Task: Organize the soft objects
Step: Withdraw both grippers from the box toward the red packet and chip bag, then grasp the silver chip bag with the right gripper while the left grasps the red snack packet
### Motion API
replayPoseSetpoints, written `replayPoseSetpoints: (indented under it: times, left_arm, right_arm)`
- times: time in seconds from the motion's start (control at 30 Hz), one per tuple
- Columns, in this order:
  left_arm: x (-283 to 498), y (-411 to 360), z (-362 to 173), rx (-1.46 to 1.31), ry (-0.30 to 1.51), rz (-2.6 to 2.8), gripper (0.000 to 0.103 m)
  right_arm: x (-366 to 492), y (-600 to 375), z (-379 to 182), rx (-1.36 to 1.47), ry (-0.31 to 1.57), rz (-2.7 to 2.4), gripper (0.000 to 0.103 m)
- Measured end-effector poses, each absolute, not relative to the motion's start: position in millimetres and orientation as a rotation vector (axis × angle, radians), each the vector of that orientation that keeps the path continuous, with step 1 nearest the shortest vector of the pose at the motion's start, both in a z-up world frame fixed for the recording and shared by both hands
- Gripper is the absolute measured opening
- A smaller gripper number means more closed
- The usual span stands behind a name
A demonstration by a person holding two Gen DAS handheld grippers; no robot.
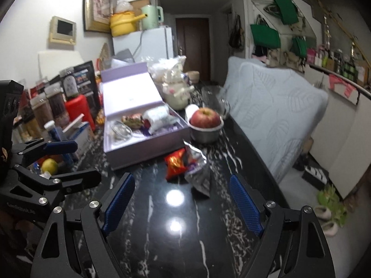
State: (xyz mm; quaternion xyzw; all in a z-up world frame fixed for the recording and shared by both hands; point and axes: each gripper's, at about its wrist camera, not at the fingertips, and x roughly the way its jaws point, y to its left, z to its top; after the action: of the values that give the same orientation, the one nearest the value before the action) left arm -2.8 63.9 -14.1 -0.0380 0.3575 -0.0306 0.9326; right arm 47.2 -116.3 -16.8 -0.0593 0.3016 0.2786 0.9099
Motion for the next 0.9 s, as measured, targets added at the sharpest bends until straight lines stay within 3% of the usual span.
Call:
replayPoseSetpoints:
  times: [0.47,0.9]
  left_arm:
    - [40,84,-73,-0.158,0.88,-0.017,0.098]
    - [83,98,-92,-0.145,0.897,0.013,0.098]
  right_arm:
    - [95,-104,-78,-0.147,0.769,0.523,0.085]
    - [154,-77,-107,-0.212,0.821,0.501,0.085]
